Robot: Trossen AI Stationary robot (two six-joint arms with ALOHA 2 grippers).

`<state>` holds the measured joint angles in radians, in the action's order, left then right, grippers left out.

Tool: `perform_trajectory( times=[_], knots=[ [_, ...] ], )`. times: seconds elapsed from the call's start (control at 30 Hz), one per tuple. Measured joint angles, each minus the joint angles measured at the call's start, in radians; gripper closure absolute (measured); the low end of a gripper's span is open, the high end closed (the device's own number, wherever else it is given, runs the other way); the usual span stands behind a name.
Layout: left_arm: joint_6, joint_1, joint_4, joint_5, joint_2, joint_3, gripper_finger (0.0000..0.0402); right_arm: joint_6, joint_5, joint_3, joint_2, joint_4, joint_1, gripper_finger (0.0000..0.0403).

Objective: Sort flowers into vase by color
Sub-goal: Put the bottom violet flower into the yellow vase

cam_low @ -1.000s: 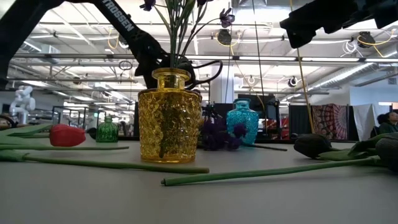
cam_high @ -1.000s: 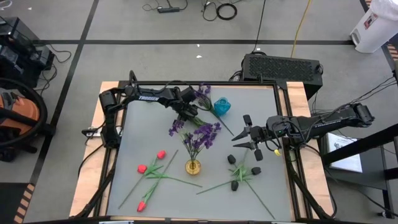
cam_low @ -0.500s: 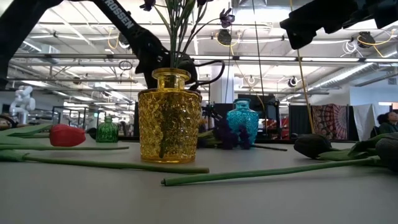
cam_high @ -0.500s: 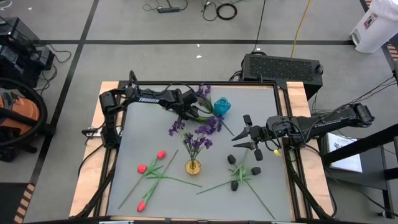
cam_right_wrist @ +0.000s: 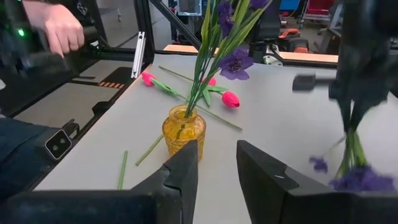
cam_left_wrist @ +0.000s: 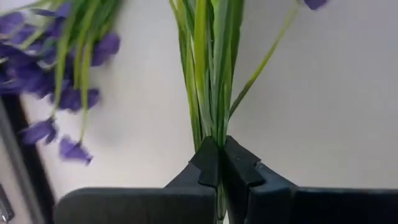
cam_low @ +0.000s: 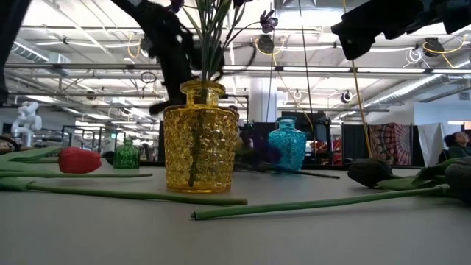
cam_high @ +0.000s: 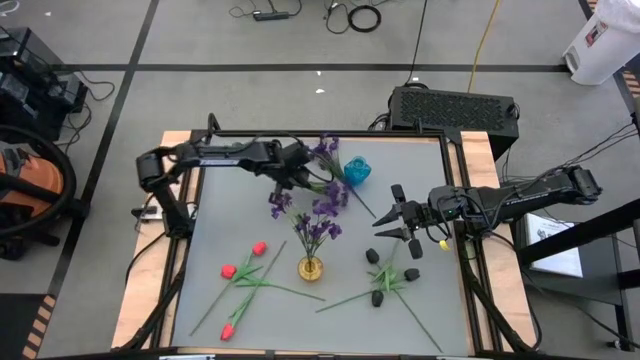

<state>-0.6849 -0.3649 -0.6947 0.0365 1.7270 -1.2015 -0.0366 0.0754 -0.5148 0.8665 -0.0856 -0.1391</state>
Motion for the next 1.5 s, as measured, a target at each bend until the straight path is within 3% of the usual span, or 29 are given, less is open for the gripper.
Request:
perform_trajectory(
  times=[0.23, 0.47, 0.77, 1.13, 1.3, 1.5],
  knots=[
    [0.026, 0.002, -0.081, 0.036, -0.171, -0.001, 0.0398, -0.031, 0.000, 0.000, 0.000, 0.000, 0.000, 0.0300],
    [0.060, 0.002, -0.148, 0.193, -0.351, -0.001, 0.0399, -0.031, 0.000, 0.000, 0.000, -0.009, 0.000, 0.0300],
    [0.233, 0.002, -0.125, 0.358, -0.586, -0.001, 0.0399, -0.031, 0.000, 0.000, 0.000, -0.008, 0.000, 0.0300],
    [0.372, 0.049, -0.078, 0.319, -0.857, -0.001, 0.0399, -0.031, 0.000, 0.000, 0.000, -0.008, 0.000, 0.0300],
    [0.421, 0.081, -0.083, 0.216, -0.977, -0.002, 0.0399, -0.031, 0.000, 0.000, 0.000, -0.008, 0.000, 0.0300],
    [0.512, 0.116, -0.090, 0.008, -1.122, 0.057, 0.0399, -0.031, -0.033, 0.000, 0.000, -0.007, 0.000, 0.0300]
  ],
)
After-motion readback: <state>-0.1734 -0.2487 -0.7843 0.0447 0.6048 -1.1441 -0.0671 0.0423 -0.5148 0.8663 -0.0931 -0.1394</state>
